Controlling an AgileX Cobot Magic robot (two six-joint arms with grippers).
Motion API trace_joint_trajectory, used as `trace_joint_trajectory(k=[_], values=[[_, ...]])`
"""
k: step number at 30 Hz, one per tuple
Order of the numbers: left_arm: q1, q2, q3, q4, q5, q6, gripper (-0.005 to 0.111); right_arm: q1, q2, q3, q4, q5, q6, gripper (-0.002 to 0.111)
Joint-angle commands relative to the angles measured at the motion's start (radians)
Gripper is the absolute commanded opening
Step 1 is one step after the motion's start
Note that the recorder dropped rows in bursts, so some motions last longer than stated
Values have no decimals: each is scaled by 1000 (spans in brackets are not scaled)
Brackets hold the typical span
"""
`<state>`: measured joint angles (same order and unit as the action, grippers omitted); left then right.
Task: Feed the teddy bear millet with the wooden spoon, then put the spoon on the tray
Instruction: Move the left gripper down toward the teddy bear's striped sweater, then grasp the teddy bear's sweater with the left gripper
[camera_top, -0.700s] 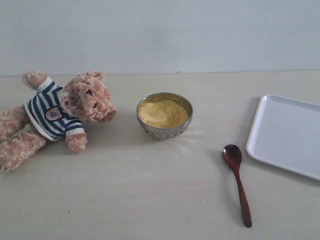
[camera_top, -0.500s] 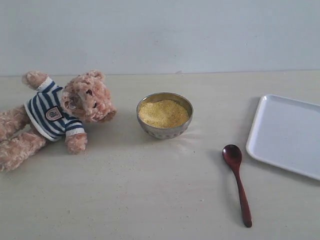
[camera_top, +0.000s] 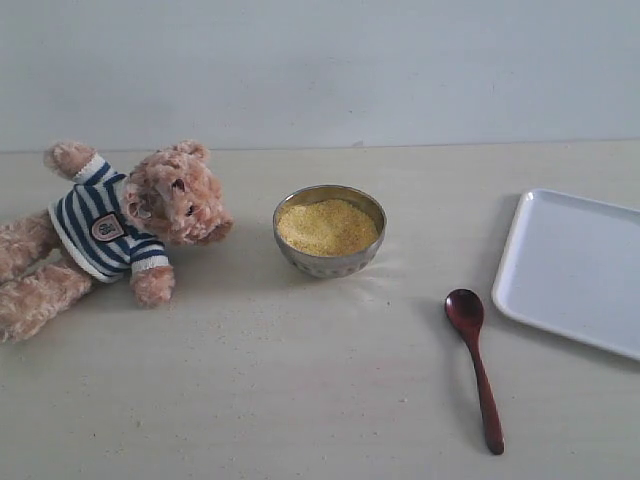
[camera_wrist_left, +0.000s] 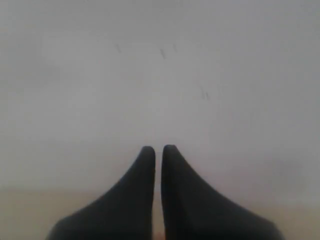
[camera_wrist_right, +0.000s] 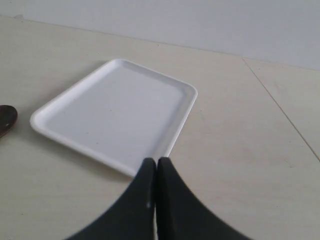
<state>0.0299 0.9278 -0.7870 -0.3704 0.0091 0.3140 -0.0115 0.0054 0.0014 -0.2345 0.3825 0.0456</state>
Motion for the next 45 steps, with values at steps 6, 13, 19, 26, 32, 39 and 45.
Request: trace_joint_trajectory(k=[6, 13, 19, 26, 32, 39, 45], values=[[9, 614, -691, 52, 1018, 312, 5, 3, -5, -1, -5, -3, 2, 0], [21, 767, -771, 4, 1212, 681, 5, 3, -5, -1, -5, -3, 2, 0], [21, 844, -759, 62, 1195, 842, 12, 3, -5, -1, -5, -3, 2, 0], [21, 863, -759, 136, 1156, 842, 95, 3, -5, -1, -5, -3, 2, 0], [21, 869, -759, 98, 1031, 785, 110, 3, -5, -1, -5, -3, 2, 0], [21, 944, -759, 105, 929, 876, 110, 3, -5, -1, -5, -3, 2, 0], [24, 1045, -759, 210, 919, 964, 110, 3, -5, -1, -5, -3, 2, 0]])
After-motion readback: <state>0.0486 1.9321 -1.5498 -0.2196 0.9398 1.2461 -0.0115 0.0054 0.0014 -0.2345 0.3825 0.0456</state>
